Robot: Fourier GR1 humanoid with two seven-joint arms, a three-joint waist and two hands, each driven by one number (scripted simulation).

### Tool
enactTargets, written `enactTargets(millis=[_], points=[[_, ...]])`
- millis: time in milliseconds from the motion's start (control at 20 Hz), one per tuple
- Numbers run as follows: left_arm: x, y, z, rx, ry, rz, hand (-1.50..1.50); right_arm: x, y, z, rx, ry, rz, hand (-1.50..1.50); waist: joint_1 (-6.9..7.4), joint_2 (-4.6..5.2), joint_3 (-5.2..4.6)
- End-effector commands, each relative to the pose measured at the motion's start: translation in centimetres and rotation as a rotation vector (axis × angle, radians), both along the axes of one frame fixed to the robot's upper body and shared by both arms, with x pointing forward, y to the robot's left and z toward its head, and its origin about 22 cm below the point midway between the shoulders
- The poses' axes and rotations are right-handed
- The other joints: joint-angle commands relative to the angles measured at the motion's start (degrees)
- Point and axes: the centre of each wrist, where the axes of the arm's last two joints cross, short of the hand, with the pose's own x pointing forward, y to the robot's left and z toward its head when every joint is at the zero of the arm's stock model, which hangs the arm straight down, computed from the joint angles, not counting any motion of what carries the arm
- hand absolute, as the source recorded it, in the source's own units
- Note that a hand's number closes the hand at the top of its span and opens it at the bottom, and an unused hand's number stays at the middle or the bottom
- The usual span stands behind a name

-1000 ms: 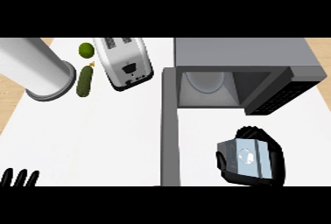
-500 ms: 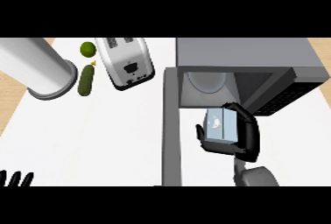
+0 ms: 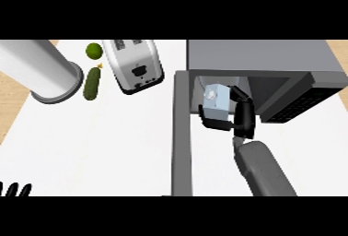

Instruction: Pick up the milk, place it into the microwave and close the microwave

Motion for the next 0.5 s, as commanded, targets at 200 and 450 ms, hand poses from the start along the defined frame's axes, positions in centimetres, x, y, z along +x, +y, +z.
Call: enactTargets(millis=[200,450], points=[[0.7,1.5,0.4,0.021,-0.003,-0.018,-1.5,4.5,-0.1,-1.6,-0.051,0.056,-0.05,1.5,0.84,0.42,0.04],[0.8,0.9,0.3,-0.003,-0.003,-0.02,-1.5,5.6,-2.3,-2.0,-0.168,0.097,-0.129,1.5,2.22,0.95,0.09]])
